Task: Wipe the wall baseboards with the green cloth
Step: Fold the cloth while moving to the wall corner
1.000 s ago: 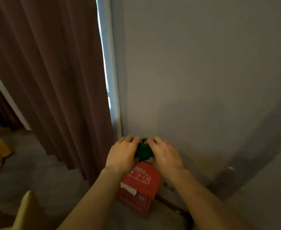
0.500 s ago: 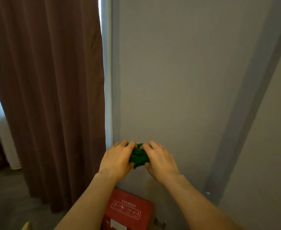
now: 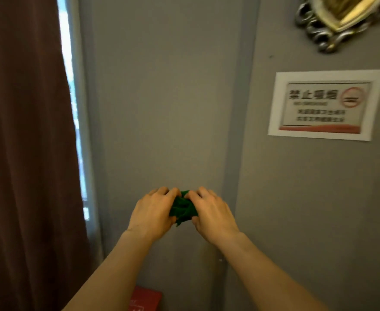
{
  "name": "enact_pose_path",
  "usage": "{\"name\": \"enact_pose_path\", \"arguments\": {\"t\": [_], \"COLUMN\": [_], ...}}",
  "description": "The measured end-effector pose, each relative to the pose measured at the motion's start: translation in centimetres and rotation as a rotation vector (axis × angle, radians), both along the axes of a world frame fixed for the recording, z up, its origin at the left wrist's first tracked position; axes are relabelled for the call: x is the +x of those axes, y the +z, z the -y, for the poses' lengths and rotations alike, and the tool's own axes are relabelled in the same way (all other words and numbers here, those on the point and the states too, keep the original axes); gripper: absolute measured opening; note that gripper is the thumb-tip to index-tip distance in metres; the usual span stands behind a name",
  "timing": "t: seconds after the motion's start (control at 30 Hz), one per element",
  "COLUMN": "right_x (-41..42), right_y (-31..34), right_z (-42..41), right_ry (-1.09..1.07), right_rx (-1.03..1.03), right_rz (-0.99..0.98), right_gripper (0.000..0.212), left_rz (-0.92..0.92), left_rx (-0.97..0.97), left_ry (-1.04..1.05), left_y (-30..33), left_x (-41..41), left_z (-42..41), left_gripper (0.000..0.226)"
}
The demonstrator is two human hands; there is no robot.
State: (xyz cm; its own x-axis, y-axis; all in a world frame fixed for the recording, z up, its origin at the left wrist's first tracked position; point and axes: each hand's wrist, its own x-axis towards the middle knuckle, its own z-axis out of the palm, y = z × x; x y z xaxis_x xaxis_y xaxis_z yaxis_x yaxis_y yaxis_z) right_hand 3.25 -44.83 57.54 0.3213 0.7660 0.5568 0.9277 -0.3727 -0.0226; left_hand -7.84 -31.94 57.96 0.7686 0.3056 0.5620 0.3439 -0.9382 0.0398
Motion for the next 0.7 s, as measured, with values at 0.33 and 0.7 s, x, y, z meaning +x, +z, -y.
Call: {"name": "enact_pose_path", "arguments": {"t": [0.33, 0.7], "right_x": [7.0, 11.0], "right_y": [2.4, 1.5], "right_z": [19.6, 30.3], "right_ry": [-0.278, -0.453], "right_rx": [0.037, 0.036], "right_rz": [0.029, 0.024], "right_gripper": [0.048, 0.048], "left_rz": [0.068, 0.045], "left_rx": [0.011, 0.010], "left_ry": [-0.290, -0.460], "left_y": [1.7, 0.8], "left_x": [11.2, 18.0], "left_z": [16.7, 26.3], "left_gripper": [0.047, 0.048]}}
